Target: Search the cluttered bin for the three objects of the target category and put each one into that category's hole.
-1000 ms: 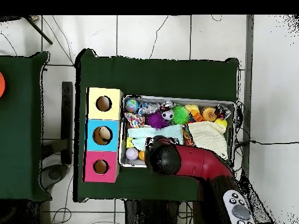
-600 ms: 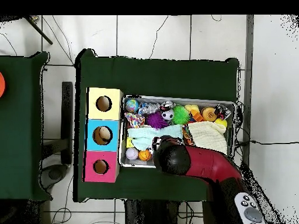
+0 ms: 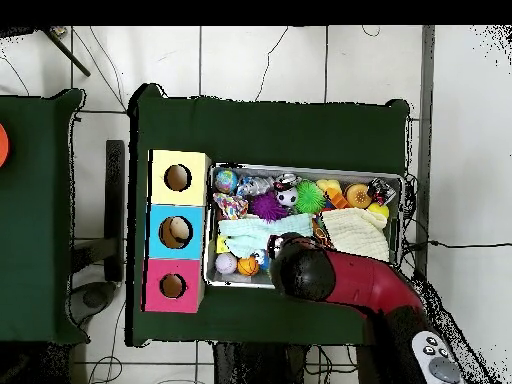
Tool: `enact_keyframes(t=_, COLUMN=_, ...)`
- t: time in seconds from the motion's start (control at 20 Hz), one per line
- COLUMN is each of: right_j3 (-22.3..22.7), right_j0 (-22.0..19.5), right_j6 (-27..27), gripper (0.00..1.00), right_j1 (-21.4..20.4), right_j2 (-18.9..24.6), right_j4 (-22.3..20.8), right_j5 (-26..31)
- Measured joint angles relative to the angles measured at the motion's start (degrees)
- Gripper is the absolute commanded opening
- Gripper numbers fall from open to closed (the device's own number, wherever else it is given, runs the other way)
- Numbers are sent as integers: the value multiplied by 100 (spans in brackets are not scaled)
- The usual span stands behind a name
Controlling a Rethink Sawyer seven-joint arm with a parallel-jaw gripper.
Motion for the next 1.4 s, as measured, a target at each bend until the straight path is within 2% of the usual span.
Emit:
enact_keyframes(t=0.45, right_j3=0, right_j0=-230, right_j6=0, gripper=100, right_j1=-73, right_j2=137, right_j4=-177, right_j5=0)
enact_keyframes(t=1.4, right_j3=1, right_j0=-1074, right_j6=0, gripper=100, right_j1=-75, right_j2=347, right_j4=-679, right_j5=1)
